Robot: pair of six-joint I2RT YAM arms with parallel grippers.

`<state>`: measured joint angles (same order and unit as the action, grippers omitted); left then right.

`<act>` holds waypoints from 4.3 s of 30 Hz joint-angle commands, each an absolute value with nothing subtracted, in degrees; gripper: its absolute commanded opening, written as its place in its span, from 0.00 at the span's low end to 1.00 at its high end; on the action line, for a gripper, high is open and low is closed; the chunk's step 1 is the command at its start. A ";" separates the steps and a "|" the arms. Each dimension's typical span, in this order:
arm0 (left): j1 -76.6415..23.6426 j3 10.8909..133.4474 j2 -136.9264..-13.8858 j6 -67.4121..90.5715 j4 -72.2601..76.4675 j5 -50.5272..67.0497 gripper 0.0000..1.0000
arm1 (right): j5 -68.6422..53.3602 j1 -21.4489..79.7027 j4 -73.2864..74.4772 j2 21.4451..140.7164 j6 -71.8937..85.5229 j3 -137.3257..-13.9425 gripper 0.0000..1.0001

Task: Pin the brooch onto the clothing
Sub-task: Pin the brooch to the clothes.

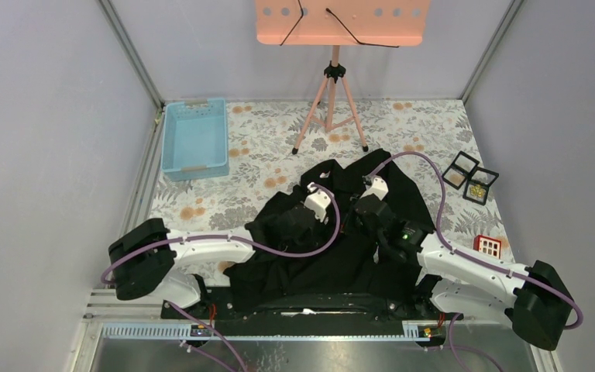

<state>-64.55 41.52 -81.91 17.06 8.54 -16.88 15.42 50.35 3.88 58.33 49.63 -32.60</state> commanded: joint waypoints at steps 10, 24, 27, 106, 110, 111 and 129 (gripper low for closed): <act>-66.92 43.00 -81.99 19.68 15.00 -18.64 0.00 | 14.50 50.09 1.67 57.50 50.71 -32.05 0.00; -68.30 40.01 -78.96 24.96 19.74 -20.43 0.00 | 16.74 50.14 4.30 57.95 50.73 -32.19 0.00; -68.71 38.73 -78.24 25.64 21.69 -20.44 0.00 | 17.41 50.05 4.84 58.01 51.01 -32.29 0.00; -74.39 38.74 -84.11 -3.57 23.33 -28.98 0.00 | 27.95 50.10 27.28 43.65 51.12 -29.11 0.48; -75.32 40.48 -85.89 -10.08 22.57 -28.46 0.00 | 34.10 50.10 34.81 40.20 49.38 -31.64 0.54; -75.59 40.84 -86.49 -11.63 22.32 -28.39 0.00 | 35.16 50.10 35.86 38.91 49.05 -31.94 0.54; -79.04 48.56 -96.00 -22.58 18.17 -31.34 0.00 | 38.67 50.10 40.09 24.52 49.70 -29.01 0.61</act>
<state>-78.15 45.91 -95.61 -19.92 17.17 -30.06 35.46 50.19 38.96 25.47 49.76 -29.43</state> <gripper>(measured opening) 0.039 0.601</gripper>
